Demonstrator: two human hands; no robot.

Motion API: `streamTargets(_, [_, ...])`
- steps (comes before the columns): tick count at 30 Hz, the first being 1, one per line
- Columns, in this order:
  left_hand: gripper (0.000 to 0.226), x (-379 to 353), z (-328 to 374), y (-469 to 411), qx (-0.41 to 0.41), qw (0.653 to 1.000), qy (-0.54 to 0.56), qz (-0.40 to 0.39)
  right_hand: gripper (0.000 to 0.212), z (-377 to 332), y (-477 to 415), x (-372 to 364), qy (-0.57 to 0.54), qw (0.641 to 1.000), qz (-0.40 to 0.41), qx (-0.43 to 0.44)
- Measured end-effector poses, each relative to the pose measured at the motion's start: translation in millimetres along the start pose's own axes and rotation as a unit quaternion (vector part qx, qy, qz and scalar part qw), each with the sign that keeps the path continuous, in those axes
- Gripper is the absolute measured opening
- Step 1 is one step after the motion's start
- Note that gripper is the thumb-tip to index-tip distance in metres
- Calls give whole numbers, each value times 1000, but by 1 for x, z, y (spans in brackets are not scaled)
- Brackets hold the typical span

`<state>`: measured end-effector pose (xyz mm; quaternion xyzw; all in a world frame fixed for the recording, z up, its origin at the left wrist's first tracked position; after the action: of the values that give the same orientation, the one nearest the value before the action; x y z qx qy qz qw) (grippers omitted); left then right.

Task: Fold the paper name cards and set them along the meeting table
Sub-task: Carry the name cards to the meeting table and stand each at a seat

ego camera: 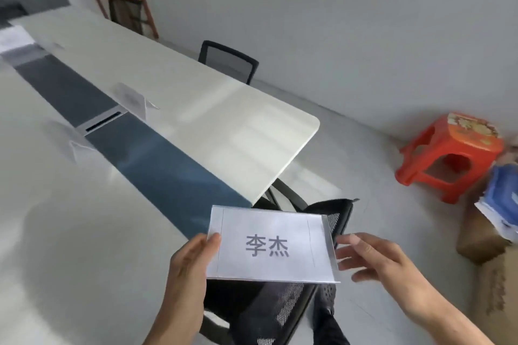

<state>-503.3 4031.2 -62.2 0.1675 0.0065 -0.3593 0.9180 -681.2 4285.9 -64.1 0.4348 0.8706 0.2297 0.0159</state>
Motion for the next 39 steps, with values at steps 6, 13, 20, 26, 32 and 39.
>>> streamTargets(6, [26, -22, 6, -56, -10, 990, -27, 136, 72, -48, -140, -17, -8, 990, -138, 12])
streamTargets(13, [25, -62, 10, -109, -11, 978, -58, 199, 10, -84, -282, -42, -24, 970, -239, -47])
streamTargets(20, [28, 10, -6, -136, 21, 935, -132, 330, 13, -102, -334, -142, 55, 931, -357, -62])
streamTargets(26, [19, 86, -79, -161, 110, 869, -267, 402, 17, -114, -367, -189, 97, 948, -303, -15])
streamTargets(32, [46, 147, -160, -200, 219, 752, -465, 413, 11, -120, -409, -216, 89, 964, -249, -18])
streamTargets(39, [58, 149, -184, -210, 214, 710, -522, 421, 11, -130, -456, -322, 65, 968, -244, -4])
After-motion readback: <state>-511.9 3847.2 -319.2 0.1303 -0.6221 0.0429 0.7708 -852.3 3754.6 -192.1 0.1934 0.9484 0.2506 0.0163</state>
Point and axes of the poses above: each hand's wrist, its own y-axis away from the middle knuckle, its own x-axis out of the back of the hand, z = x × y, the point moved 10 cm from there along -y, towards the middle knuckle, and after that the axes turned 1 degree about y, right-handed, at the moved point
